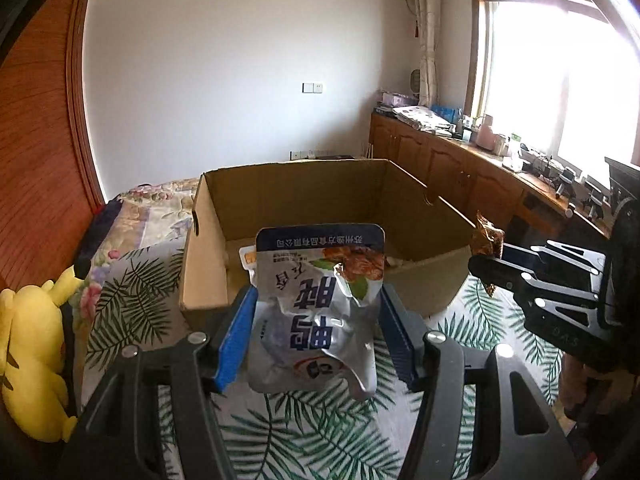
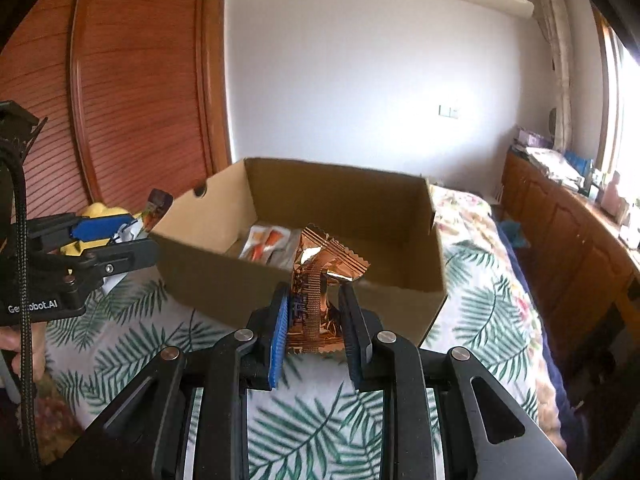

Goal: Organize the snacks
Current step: 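Lower both snacks into the box and open both tools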

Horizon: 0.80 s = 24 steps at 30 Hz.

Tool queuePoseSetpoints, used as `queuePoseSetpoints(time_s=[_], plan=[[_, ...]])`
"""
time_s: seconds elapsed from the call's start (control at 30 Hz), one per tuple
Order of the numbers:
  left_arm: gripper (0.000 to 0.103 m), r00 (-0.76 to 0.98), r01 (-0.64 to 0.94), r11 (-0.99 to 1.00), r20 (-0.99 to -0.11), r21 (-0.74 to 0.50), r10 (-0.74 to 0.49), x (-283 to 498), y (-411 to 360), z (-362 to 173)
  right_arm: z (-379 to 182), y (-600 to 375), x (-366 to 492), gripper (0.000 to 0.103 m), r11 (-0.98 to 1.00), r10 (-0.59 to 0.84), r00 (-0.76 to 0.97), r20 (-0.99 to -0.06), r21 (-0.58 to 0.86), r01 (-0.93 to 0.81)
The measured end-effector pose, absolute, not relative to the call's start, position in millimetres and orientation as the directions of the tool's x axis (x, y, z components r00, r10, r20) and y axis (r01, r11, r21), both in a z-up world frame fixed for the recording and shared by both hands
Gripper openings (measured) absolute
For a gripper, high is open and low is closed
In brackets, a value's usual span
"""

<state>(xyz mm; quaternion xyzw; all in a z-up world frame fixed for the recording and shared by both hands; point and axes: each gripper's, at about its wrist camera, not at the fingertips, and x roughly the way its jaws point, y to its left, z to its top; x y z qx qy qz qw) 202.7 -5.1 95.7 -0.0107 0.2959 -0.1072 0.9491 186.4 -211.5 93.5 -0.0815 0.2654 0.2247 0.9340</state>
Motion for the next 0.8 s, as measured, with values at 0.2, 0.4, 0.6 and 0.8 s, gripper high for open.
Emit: queuePoseSetpoints(time_s=[0.2, 0.4, 0.6, 0.8], plan=[[0.06, 0.802, 0.167, 0.981, -0.565, -0.1, -0.194, 232.0, 5.5, 104.7, 101.4, -207.3, 200.3, 0.023, 0.892, 0.374, 0.765, -0.525, -0.021, -0.451], [0.06, 0.796, 0.152, 0.986, -0.582, -0.07, -0.164, 249.7, 7.5, 104.0, 101.0, -200.4, 208.7, 0.023, 0.895, 0.364, 0.77, -0.524, -0.034, -0.445], [0.06, 0.782, 0.134, 0.99, -0.608, -0.044, -0.133, 260.3, 8.0, 90.3, 94.7, -191.7, 226.5, 0.023, 0.893, 0.35, 0.756, -0.554, -0.046, -0.447], [0.061, 0.765, 0.118, 0.99, -0.628, -0.076, -0.14, 268.2, 13.8, 77.2, 83.1, -189.9, 247.3, 0.023, 0.9, 0.338, 0.731, -0.593, -0.024, -0.436]])
